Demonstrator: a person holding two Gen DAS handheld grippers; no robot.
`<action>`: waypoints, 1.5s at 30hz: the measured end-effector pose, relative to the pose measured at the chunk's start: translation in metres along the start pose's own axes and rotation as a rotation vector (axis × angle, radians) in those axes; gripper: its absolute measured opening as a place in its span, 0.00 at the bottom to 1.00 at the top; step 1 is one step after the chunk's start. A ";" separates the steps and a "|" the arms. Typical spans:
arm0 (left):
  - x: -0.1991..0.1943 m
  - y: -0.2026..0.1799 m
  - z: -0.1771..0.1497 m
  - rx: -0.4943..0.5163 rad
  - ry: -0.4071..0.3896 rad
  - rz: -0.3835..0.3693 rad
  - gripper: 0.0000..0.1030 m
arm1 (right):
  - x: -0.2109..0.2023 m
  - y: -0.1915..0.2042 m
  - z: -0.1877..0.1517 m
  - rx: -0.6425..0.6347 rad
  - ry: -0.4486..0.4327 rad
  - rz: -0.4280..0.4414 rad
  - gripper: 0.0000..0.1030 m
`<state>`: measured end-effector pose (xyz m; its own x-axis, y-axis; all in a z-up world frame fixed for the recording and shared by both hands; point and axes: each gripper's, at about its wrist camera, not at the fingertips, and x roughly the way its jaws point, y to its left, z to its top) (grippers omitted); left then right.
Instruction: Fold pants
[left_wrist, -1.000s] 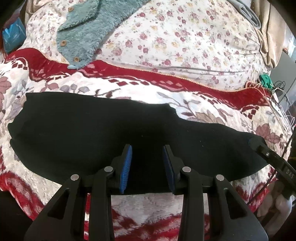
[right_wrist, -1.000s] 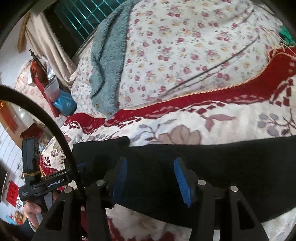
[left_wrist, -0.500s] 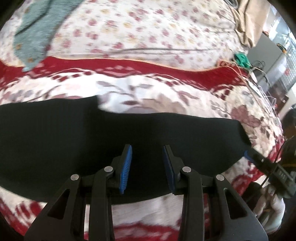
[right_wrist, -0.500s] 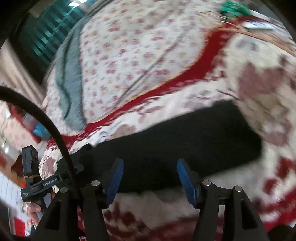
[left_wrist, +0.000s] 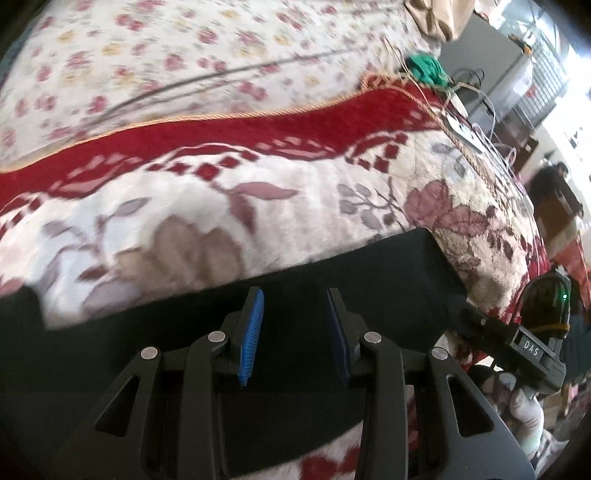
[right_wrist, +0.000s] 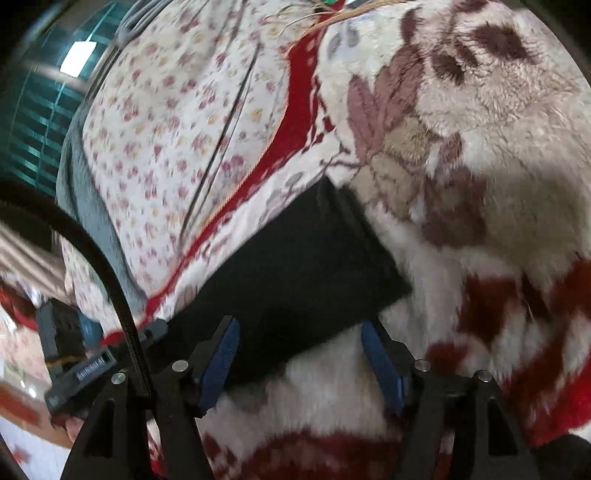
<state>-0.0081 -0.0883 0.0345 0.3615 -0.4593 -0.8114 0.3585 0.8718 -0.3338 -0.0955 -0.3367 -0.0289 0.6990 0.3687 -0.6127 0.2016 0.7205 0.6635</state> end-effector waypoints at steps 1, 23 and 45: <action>0.007 -0.004 0.006 0.015 0.016 -0.021 0.33 | 0.000 -0.002 0.002 0.006 -0.006 0.002 0.65; 0.098 -0.081 0.056 0.439 0.285 -0.284 0.66 | -0.001 -0.013 0.004 0.039 -0.013 0.101 0.65; 0.081 -0.080 0.056 0.449 0.173 -0.299 0.11 | 0.000 0.016 0.005 -0.034 -0.101 0.232 0.12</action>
<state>0.0404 -0.2052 0.0225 0.0550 -0.6078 -0.7922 0.7681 0.5327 -0.3554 -0.0885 -0.3284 -0.0159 0.7890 0.4676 -0.3984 0.0054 0.6432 0.7657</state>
